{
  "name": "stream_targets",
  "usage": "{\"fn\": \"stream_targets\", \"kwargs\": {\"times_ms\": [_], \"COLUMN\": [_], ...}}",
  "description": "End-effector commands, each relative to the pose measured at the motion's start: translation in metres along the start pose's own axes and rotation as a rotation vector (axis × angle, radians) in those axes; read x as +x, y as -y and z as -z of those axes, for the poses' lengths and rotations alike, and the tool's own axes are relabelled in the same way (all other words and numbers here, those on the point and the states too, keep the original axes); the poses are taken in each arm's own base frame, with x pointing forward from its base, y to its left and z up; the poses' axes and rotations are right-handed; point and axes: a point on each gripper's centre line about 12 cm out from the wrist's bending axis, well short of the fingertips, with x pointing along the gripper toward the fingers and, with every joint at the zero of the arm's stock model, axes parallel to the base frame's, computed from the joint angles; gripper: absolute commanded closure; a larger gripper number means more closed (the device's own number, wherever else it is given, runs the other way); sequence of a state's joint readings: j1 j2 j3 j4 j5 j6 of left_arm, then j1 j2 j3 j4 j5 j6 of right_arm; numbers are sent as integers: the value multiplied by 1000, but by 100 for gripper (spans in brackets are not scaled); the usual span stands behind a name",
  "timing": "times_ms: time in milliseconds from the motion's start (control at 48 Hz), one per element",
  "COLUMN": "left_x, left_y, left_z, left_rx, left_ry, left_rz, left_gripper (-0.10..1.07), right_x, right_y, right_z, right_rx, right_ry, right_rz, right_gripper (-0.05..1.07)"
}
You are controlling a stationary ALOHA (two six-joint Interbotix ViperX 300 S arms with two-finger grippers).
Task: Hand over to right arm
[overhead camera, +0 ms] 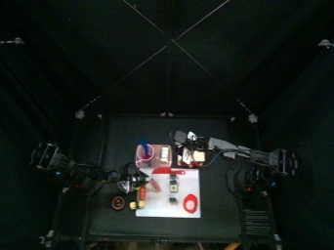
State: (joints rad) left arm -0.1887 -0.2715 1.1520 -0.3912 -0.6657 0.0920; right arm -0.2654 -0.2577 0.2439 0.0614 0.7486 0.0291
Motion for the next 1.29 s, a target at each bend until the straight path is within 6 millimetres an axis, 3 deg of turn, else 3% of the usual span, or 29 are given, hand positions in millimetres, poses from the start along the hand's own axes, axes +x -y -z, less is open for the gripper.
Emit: {"fn": "stream_targets", "kwargs": {"times_ms": [0, 312, 521, 729, 1021, 1271], "left_x": [1, 2, 4, 9, 7, -4], "left_y": [0, -4, -2, 4, 11, 18], "left_z": [-5, -5, -4, -3, -8, -21], "left_rx": [-10, -17, -42, -63, -89, -139], "left_ry": [18, 19, -17, -98, -142, -176], "left_rz": [-6, -21, -21, -7, 19, 54], "left_gripper": [23, 23, 23, 22, 20, 7], "right_x": [-5, -10, 6, 22, 27, 29], "right_y": [1, -14, -34, -53, -54, -56], "right_z": [28, 73, 97, 107, 118, 121], "right_rx": [38, 122, 140, 100, 107, 117], "right_ry": [31, 185, 148, 95, 76, 90], "right_rz": [-20, -104, -166, -199, -202, -208], "right_gripper": [43, 43, 43, 43, 43, 43]}}
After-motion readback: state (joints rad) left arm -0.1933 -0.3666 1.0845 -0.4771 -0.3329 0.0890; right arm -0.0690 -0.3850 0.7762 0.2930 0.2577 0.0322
